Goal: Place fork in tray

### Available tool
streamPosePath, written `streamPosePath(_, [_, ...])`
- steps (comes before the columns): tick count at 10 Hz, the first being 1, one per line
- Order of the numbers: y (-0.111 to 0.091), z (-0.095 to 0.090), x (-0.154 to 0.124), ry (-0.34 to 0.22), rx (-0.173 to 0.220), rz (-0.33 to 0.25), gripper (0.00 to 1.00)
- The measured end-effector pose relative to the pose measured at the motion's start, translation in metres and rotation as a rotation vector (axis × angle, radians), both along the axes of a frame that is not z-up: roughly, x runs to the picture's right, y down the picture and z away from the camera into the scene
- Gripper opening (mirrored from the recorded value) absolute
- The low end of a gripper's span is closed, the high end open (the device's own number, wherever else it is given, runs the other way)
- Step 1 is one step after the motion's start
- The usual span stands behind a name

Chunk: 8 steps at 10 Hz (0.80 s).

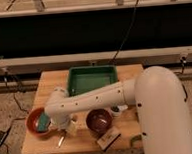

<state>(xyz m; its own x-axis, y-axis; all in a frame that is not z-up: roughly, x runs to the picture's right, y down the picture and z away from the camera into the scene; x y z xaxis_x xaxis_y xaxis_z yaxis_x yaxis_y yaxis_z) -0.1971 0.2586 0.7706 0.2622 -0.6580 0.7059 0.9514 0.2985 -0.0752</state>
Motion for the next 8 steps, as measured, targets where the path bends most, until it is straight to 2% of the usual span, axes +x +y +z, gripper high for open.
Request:
streamPosePath(3, [-0.015, -0.013, 0.007, -0.010, 0.037, 0.030, 0.80])
streamPosePath(5, [-0.012, -0.015, 0.010, -0.012, 0.037, 0.022, 0.80])
streamPosePath(8, [-0.001, -0.010, 0.009, -0.015, 0.031, 0.003, 0.80])
